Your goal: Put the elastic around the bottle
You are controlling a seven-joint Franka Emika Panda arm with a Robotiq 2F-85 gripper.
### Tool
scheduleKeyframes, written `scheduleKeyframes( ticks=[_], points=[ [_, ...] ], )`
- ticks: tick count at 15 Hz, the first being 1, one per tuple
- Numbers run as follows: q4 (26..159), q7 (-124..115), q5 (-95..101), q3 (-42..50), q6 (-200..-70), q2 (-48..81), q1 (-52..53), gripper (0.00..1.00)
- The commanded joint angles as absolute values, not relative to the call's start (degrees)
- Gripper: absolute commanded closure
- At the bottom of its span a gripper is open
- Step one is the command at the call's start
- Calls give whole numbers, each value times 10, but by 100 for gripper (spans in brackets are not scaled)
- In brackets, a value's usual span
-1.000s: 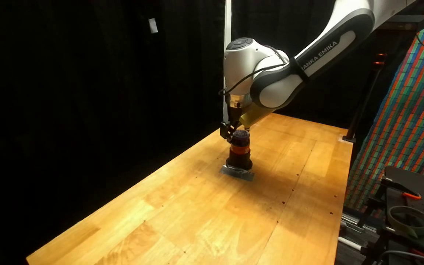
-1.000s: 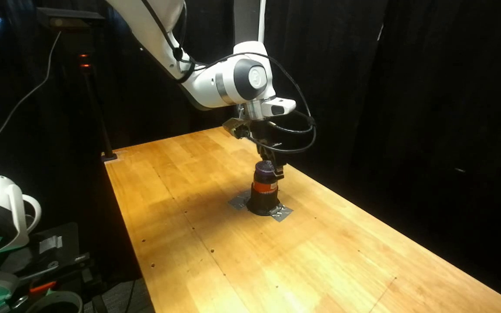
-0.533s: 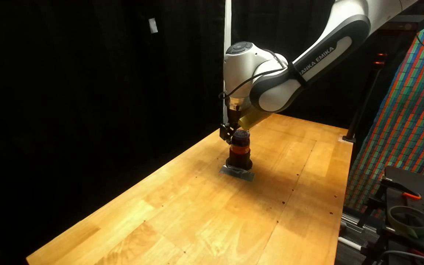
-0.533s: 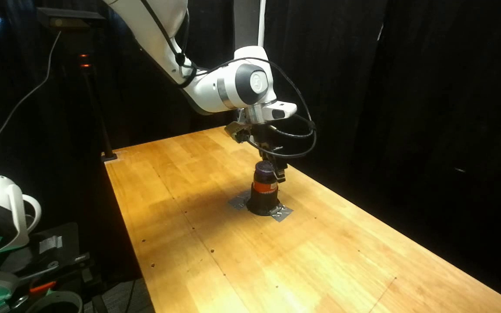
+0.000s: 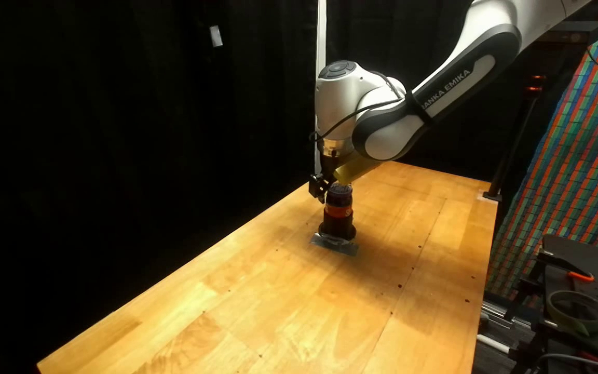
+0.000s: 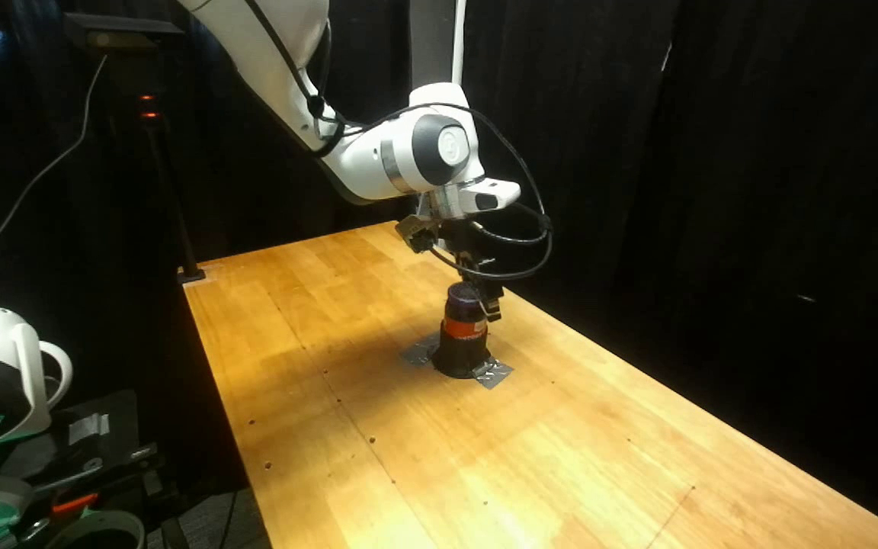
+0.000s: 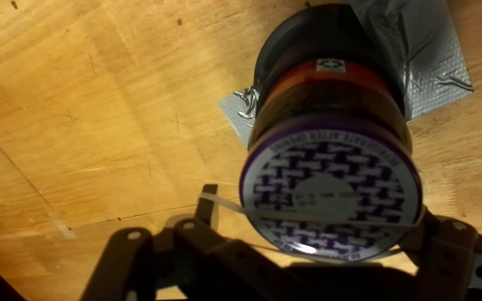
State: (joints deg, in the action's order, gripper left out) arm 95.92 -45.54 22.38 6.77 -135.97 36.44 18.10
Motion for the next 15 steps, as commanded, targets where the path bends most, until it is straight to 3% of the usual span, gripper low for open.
scheduleKeyframes(
  ticks=[1,15],
  points=[
    [949,-494,249,90,-1376,378,200,0],
    [945,-570,287,90,-1362,385,205,0]
  ],
)
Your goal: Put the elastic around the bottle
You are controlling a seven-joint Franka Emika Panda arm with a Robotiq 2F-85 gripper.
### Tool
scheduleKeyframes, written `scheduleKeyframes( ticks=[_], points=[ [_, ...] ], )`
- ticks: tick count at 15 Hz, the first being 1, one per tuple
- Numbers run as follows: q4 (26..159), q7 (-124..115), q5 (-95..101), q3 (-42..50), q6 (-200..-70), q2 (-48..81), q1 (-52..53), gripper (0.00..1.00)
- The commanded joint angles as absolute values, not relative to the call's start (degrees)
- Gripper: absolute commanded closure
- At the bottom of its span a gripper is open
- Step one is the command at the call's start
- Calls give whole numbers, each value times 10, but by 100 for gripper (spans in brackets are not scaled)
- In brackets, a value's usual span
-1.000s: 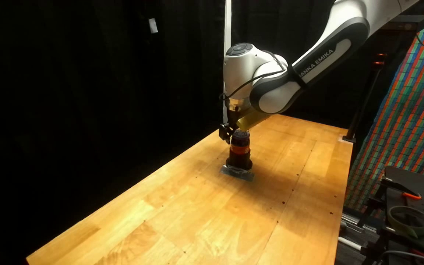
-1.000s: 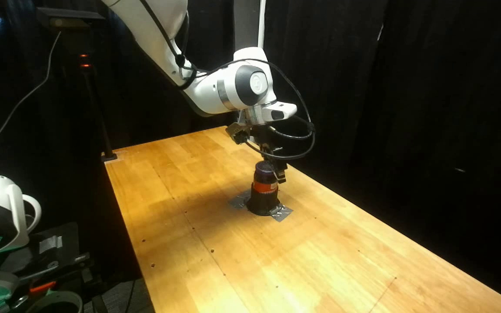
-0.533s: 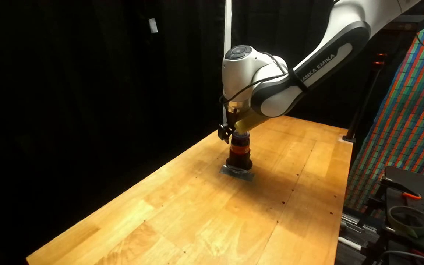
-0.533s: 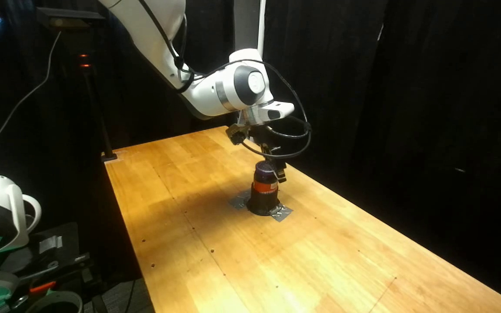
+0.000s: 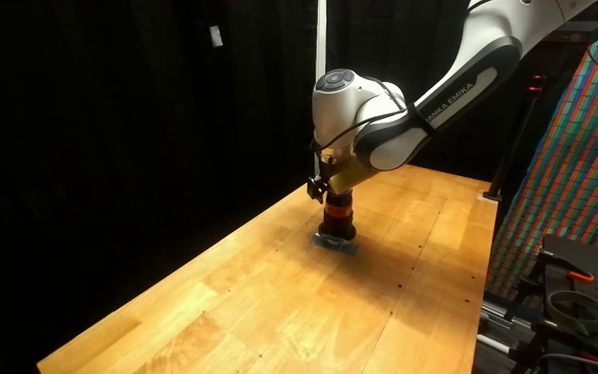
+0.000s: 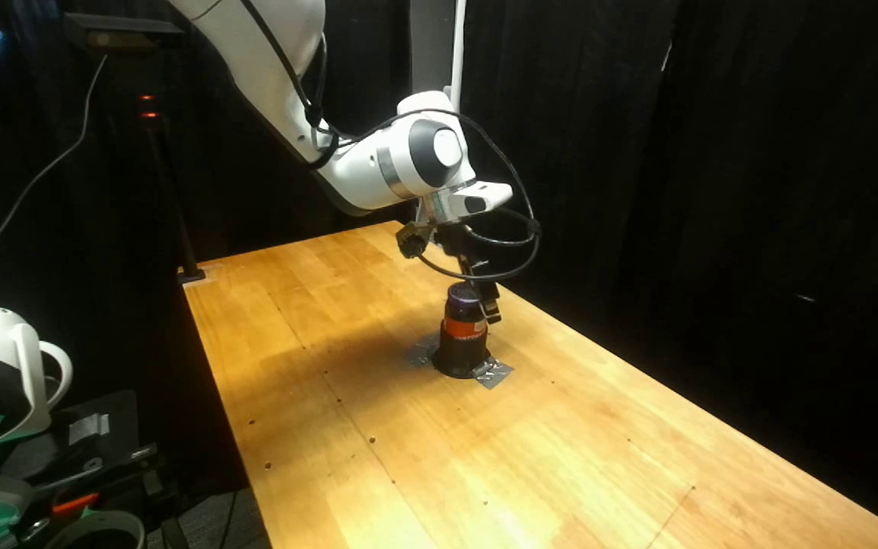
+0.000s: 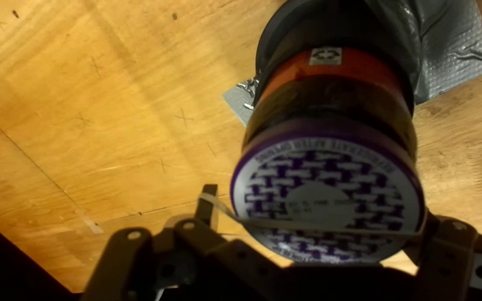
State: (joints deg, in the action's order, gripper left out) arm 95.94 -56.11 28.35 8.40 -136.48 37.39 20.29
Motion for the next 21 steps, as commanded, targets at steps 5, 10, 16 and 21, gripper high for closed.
scheduleKeyframes(
  ticks=[5,10,16,21],
  points=[
    [931,-505,244,64,-1350,391,173,0],
    [1000,-460,191,39,-1342,329,166,0],
    [1043,-446,179,33,-1335,289,168,0],
    [1094,-448,174,26,-1342,259,167,0]
  ],
)
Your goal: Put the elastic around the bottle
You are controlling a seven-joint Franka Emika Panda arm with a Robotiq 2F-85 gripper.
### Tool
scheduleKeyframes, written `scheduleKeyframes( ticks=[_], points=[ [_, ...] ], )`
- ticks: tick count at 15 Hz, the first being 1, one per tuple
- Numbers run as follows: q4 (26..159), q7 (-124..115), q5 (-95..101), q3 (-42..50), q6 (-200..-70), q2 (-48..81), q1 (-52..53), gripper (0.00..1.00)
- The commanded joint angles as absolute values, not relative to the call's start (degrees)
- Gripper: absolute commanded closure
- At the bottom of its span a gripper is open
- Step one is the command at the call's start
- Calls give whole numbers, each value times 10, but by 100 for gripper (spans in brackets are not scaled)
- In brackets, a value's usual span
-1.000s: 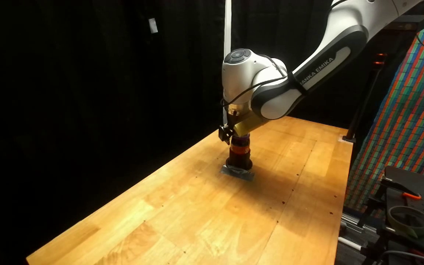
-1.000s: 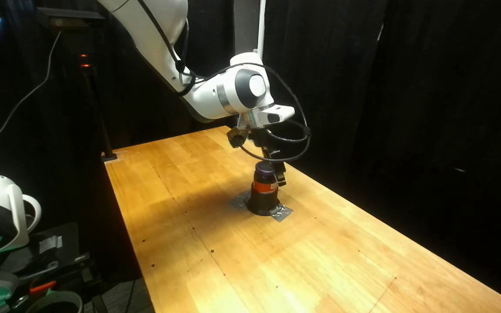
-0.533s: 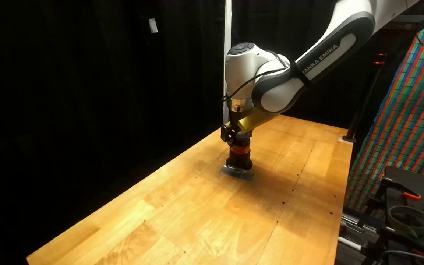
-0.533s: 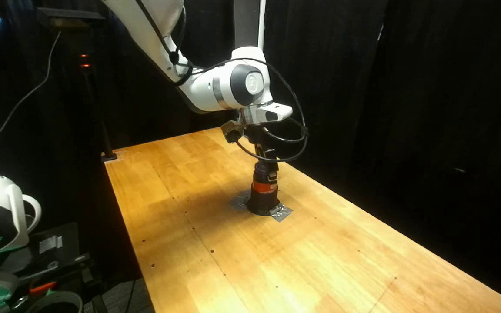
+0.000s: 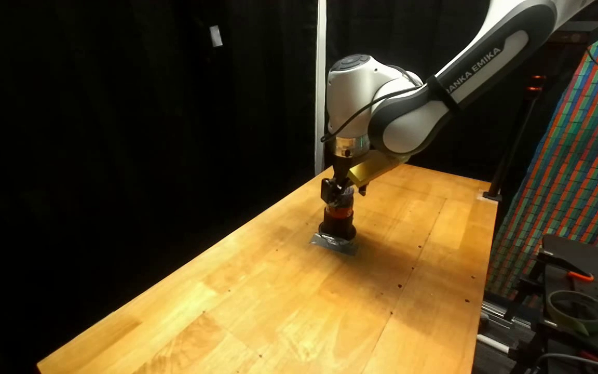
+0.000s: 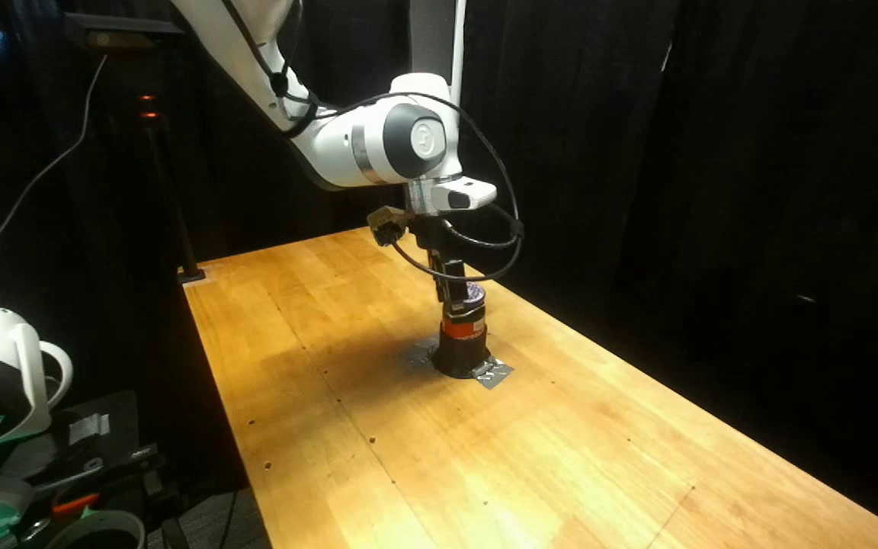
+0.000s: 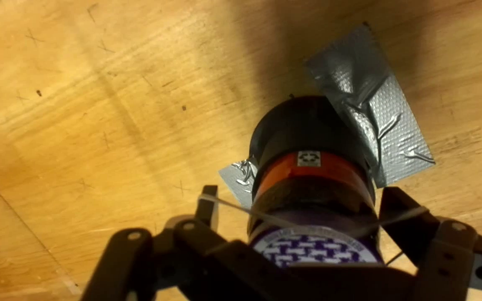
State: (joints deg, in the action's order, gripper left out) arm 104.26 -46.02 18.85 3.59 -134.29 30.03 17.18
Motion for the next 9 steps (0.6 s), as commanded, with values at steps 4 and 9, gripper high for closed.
scheduleKeyframes(
  ticks=[4,9],
  points=[
    [1135,-453,180,25,-1352,232,167,0],
    [1214,-483,210,33,-1416,179,175,50]
  ],
)
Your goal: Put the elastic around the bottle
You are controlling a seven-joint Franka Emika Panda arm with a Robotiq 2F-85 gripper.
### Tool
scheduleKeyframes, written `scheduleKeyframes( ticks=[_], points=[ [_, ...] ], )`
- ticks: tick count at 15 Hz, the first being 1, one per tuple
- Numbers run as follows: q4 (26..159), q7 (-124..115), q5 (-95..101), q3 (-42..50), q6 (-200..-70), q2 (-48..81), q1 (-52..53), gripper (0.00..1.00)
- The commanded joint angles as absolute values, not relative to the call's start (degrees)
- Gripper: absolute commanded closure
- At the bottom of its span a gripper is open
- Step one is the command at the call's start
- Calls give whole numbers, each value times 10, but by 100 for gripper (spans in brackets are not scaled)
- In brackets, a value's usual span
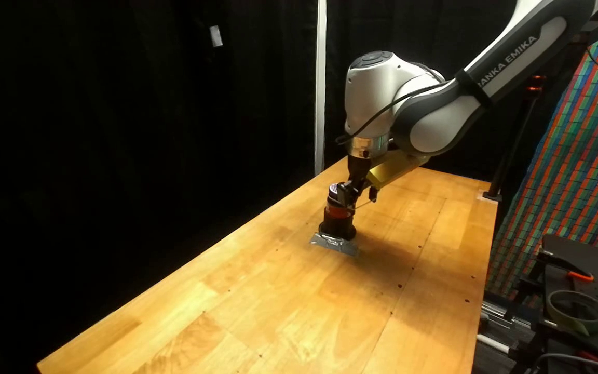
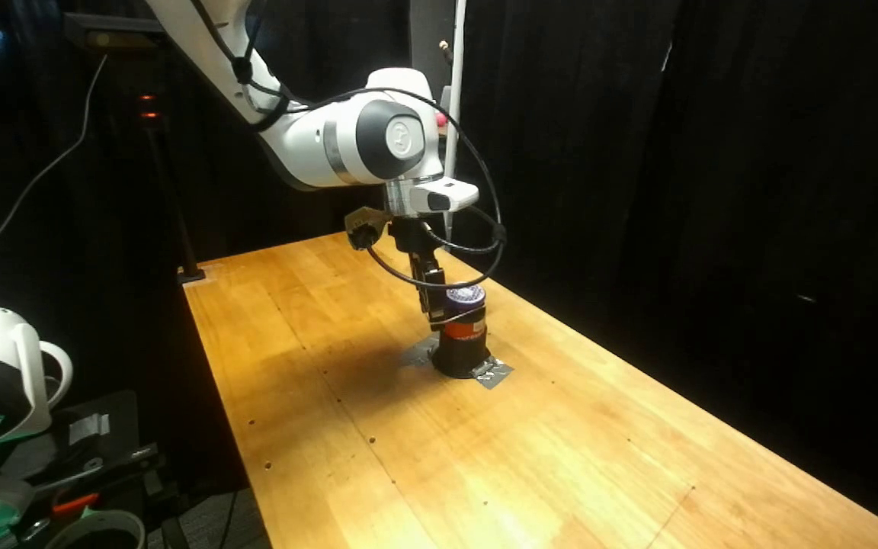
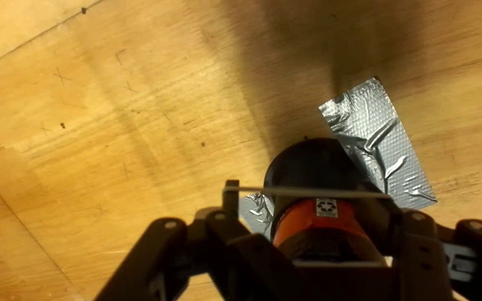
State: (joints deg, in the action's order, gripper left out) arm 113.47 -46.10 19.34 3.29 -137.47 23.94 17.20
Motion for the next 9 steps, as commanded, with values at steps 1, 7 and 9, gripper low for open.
scheduleKeyframes(
  ticks=[1,7,9],
  points=[
    [1232,-493,219,35,-1436,167,177,58],
    [1348,-689,416,79,-1592,85,206,95],
    [1364,-782,518,116,-1618,68,235,98]
  ],
)
